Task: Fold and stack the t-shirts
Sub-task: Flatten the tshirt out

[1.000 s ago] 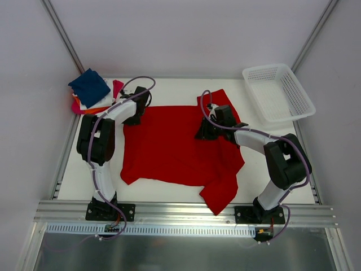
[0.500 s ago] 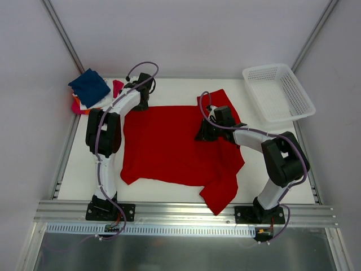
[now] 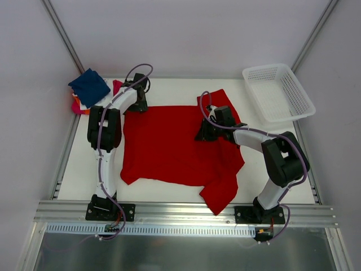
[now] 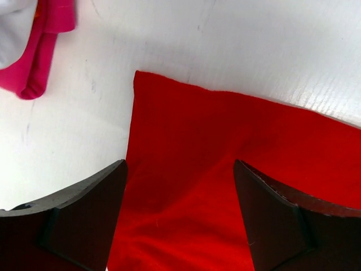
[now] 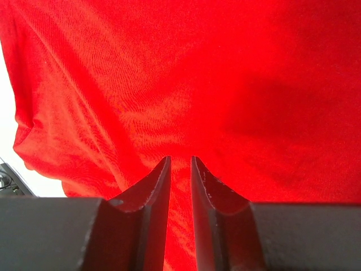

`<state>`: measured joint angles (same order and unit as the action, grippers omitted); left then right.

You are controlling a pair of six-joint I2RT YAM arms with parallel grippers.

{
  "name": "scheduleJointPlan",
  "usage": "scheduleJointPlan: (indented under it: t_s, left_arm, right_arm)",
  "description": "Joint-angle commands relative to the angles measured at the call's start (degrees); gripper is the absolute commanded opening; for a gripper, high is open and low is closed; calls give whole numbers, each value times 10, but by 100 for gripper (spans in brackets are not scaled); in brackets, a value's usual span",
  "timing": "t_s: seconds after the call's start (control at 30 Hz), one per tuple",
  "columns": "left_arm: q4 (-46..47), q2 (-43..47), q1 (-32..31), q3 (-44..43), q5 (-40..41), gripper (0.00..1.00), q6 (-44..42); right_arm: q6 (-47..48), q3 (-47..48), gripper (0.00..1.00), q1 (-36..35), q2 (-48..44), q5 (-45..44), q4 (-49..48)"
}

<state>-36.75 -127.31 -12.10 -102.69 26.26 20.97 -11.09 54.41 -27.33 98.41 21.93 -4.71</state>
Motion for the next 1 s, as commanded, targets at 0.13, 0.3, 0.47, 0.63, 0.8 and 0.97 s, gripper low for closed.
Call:
scheduleJointPlan:
  t_s: [0.13,0.3,0.47,0.63,0.8,0.97]
  left_arm:
    - [-6,-19,42,-38,-151,77,-19]
    - [2,-36,46,-51,-211,77,-18]
    - [13,-30,45,-51,-242,77,-17]
    - [17,-44,57,-66,-298,77,-16]
    - [17,-66,69,-77,-307,77,-10]
    - [15,-66,79,-86,-286,78,2]
  right_arm:
    - [5,5,24,4,-38,13,-14]
    - [8,3,24,6,-52,13,-6]
    - [10,3,24,8,-56,13,-3]
    - [7,6,24,7,-53,16,-3]
    - [8,6,24,7,-59,15,0]
    - [8,10,24,8,-59,17,2]
